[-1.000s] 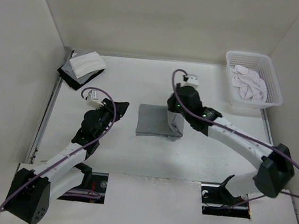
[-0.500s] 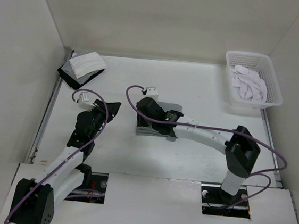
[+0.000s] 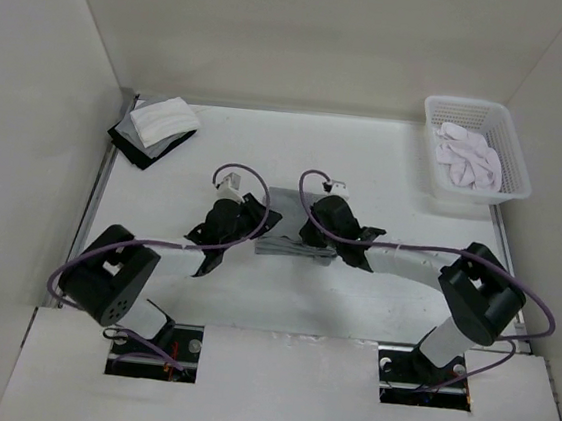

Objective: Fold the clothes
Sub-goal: Fold the tank top

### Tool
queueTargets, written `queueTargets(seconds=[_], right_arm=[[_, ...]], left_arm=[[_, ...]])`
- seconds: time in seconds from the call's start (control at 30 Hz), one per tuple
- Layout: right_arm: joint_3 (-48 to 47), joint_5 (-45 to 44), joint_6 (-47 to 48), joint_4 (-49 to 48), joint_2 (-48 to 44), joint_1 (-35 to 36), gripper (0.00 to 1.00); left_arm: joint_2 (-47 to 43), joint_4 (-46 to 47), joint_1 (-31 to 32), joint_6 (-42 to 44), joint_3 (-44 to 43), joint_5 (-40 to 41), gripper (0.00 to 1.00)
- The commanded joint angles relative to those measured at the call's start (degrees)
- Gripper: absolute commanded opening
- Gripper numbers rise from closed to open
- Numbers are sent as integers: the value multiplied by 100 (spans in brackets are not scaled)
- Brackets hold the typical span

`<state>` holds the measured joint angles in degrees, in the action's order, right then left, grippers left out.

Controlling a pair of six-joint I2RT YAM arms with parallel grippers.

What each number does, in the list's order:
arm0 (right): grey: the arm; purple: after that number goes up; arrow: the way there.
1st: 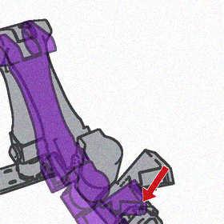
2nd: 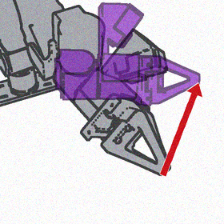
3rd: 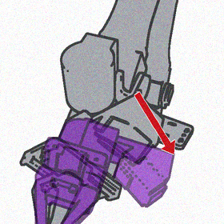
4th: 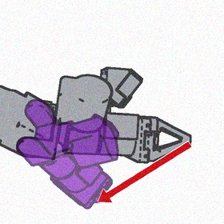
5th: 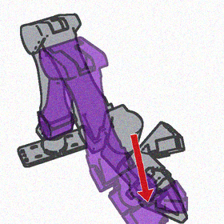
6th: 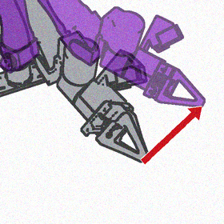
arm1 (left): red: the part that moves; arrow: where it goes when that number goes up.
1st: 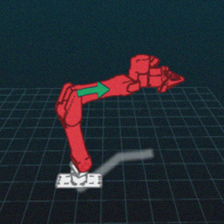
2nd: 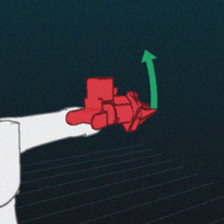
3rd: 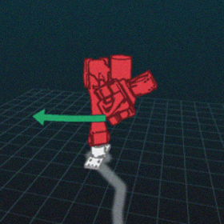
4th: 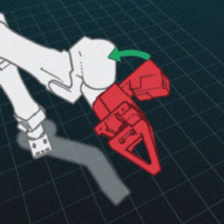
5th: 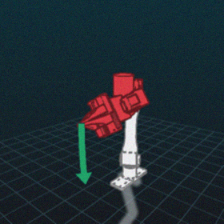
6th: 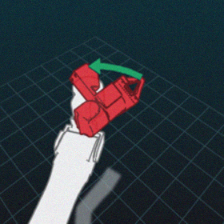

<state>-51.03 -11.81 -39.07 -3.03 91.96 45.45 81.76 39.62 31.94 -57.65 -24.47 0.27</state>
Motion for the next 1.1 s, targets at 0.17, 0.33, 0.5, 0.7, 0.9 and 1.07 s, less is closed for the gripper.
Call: queueTargets(seconds=[0.17, 0.33, 0.5, 0.7, 0.9, 1.07], right_arm=[[1155, 513, -698, -1788, -12, 21, 4], [1744, 557, -962, -2289, -73, 21, 7], [1973, 627, -875, -2308, -923, 21, 24], [2000, 619, -304, -1886, -2760, -207, 45], [2017, 294, -39, -1745, -4000, -1331, 54], [2614, -171, -118, -1921, -4485, -2219, 62]], left_arm=[[464, 731, 211, -98, 661, 69, 21], [254, 741, 45, -220, 1145, 52, 21], [-1088, 338, -35, -159, 1339, 78, 24], [-2646, -1882, 71, 604, 647, 1051, 29], [-2797, -3240, -227, 1484, -145, 1967, 40], [-2481, -3890, -755, 1572, -409, 1871, 46]])
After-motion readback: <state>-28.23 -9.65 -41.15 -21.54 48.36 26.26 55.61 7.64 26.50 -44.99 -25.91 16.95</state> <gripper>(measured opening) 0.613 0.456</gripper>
